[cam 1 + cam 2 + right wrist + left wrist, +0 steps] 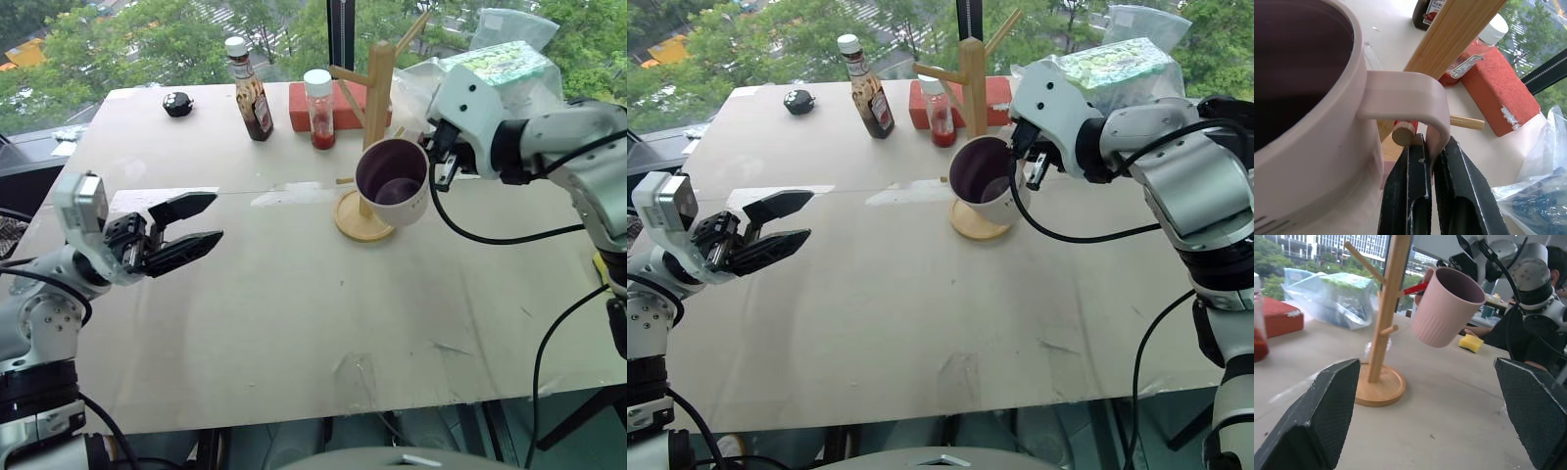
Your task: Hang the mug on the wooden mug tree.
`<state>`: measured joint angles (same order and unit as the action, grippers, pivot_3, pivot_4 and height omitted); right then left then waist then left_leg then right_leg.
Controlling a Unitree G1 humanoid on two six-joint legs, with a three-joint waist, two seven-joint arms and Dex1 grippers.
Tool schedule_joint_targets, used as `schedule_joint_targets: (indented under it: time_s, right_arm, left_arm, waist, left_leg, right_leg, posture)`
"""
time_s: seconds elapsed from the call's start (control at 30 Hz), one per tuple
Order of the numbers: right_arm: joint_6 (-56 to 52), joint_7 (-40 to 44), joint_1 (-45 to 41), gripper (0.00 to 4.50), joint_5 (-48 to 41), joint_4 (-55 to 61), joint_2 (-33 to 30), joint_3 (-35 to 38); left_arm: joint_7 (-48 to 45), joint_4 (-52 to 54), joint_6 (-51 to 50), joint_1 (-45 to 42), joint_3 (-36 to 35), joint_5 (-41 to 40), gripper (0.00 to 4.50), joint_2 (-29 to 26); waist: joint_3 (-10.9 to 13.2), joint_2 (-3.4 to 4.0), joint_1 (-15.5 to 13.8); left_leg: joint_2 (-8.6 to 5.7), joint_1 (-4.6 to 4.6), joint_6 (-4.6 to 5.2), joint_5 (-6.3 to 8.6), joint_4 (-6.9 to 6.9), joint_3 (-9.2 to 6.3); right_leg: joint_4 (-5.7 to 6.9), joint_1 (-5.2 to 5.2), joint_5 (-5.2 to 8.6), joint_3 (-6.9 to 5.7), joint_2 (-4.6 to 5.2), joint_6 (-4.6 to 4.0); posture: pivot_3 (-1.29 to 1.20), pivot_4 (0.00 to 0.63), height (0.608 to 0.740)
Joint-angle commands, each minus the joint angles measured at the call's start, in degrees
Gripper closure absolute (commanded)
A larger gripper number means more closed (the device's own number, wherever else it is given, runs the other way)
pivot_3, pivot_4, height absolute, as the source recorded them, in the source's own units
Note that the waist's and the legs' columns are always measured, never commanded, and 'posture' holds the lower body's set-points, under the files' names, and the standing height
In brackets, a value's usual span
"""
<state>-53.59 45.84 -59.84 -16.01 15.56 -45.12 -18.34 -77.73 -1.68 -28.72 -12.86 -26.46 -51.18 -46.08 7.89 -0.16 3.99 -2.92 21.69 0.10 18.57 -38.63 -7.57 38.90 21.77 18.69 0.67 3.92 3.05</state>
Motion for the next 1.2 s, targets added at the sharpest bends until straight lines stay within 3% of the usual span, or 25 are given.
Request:
schedule_joint_targets:
  time_s: [0.03,0.13,0.23,0.3,0.47,0.57,0.7,0.83,0.87,0.93,0.97,1.07,1.2]
  right_arm:
    - [1.30,0.64,-3.12,4.44,2.41,-1.48,1.45,-0.67]
    - [4.00,0.12,-3.81,4.44,4.89,-7.54,4.68,-2.77]
    - [10.43,0.40,-1.35,3.56,8.25,-12.97,5.40,-3.75]
    - [11.67,1.40,0.06,2.55,9.15,-12.71,4.84,-3.58]
    - [4.82,1.28,4.07,0.19,2.82,-4.25,5.03,6.64]
    - [4.98,2.79,12.42,0.19,-3.65,3.33,3.52,17.18]
    - [7.16,5.18,33.84,0.19,-13.05,14.71,4.12,35.55]
    - [12.69,8.27,55.97,0.19,-14.36,20.79,4.76,44.66]
    - [14.53,9.10,61.28,0.19,-14.21,21.42,5.38,46.53]
    - [19.81,10.34,70.89,0.19,-12.31,20.92,6.88,49.87]
    - [22.02,10.66,74.08,0.19,-11.66,20.46,7.41,50.93]
    - [28.46,10.87,81.34,0.19,-9.53,19.84,8.86,52.79]
    - [32.08,8.99,84.69,0.19,-9.14,20.13,9.90,52.08]
  left_arm:
    - [-0.23,0.70,0.95,-0.01,-2.15,-0.40,0.00,-0.74]
    - [-0.02,1.37,0.91,0.77,-2.74,-0.95,0.00,-0.53]
    - [0.26,2.82,0.21,1.68,-3.77,-2.33,0.00,-0.46]
    - [0.73,3.79,-0.27,2.41,-4.64,-3.31,0.00,-0.43]
    - [2.32,3.72,-2.08,2.45,-6.81,-4.96,0.00,-1.09]
    - [2.73,1.90,-2.10,1.47,-6.35,-3.89,0.00,-1.40]
    - [2.69,-8.76,2.89,-3.31,-0.37,5.12,0.00,-1.65]
    - [1.19,-24.70,11.38,-11.57,6.44,15.07,0.00,-0.75]
    - [3.32,-18.93,11.00,-7.78,7.26,15.18,0.00,1.11]
    - [17.16,16.25,6.72,14.14,10.14,13.44,0.00,8.51]
    - [21.45,26.82,5.02,20.78,10.73,12.89,0.00,10.14]
    - [25.23,33.82,2.17,26.97,9.25,12.36,0.00,10.33]
    - [26.52,34.88,-0.36,28.77,7.91,10.23,0.00,8.68]
  waist:
    - [0.00,0.00,0.05]
    - [-0.01,-0.01,0.31]
    - [-0.03,-0.05,0.32]
    - [-0.03,-0.05,0.06]
    - [-0.02,-0.04,0.05]
    - [-0.06,-0.10,-0.32]
    - [-0.12,-0.17,-1.72]
    - [-0.13,-0.09,-2.15]
    - [-0.14,-0.10,-2.13]
    - [-0.27,0.05,-0.82]
    - [-0.29,0.09,-0.51]
    - [-0.14,-0.39,-0.39]
    - [-0.25,-0.17,-2.04]
  left_leg:
    - [0.00,0.00,0.00,0.00,0.00,0.00]
    - [0.00,-0.01,0.00,0.00,0.00,-0.01]
    - [-0.01,-0.02,0.00,0.00,-0.01,-0.02]
    - [-0.04,0.03,0.00,0.00,-0.07,-0.08]
    - [-0.07,0.12,0.00,0.00,-0.41,-0.18]
    - [-0.08,0.12,0.00,0.00,-0.43,-0.20]
    - [-0.15,0.13,0.00,0.00,-0.51,-0.50]
    - [-0.29,0.12,0.00,0.00,-0.47,-0.60]
    - [-0.31,0.12,0.00,0.00,-0.48,-0.56]
    - [-0.34,0.03,0.01,0.00,-0.53,-0.54]
    - [-0.36,-0.26,0.06,0.03,-0.44,-0.53]
    - [-0.53,-0.62,0.41,0.27,-0.29,-0.52]
    - [-0.50,-1.38,0.15,0.09,0.21,-0.66]
  right_leg:
    - [0.01,0.00,0.00,-0.01,0.00,0.00]
    - [0.01,0.01,0.00,-0.02,0.00,0.00]
    - [0.02,0.01,0.00,-0.04,0.00,0.00]
    - [0.03,0.01,0.00,-0.10,0.04,0.00]
    - [0.05,0.01,0.00,-0.23,0.08,0.00]
    - [0.06,-0.01,0.00,-0.25,0.09,0.00]
    - [0.08,-0.19,-0.01,-0.60,0.11,0.00]
    - [0.12,-0.29,-0.01,-0.77,0.13,0.00]
    - [0.10,-0.29,-0.01,-0.81,0.12,0.01]
    - [0.11,-0.39,-0.02,-0.74,0.14,0.03]
    - [0.00,-0.61,-0.11,-0.21,0.22,0.17]
    - [-0.14,-0.66,-0.12,0.35,0.26,0.22]
    - [-0.08,-0.84,-0.31,0.39,0.13,0.05]
  posture:
    - [0.00,0.150,0.740]
    - [0.00,0.150,0.740]
    - [0.00,0.150,0.740]
    - [0.00,0.150,0.740]
    - [0.00,0.150,0.740]
    - [0.00,0.150,0.740]
    - [0.00,0.150,0.740]
    - [0.00,0.150,0.740]
    - [0.00,0.150,0.740]
    - [0.00,0.150,0.740]
    - [0.00,0.150,0.740]
    - [0.00,0.150,0.740]
    - [0.00,0.150,0.740]
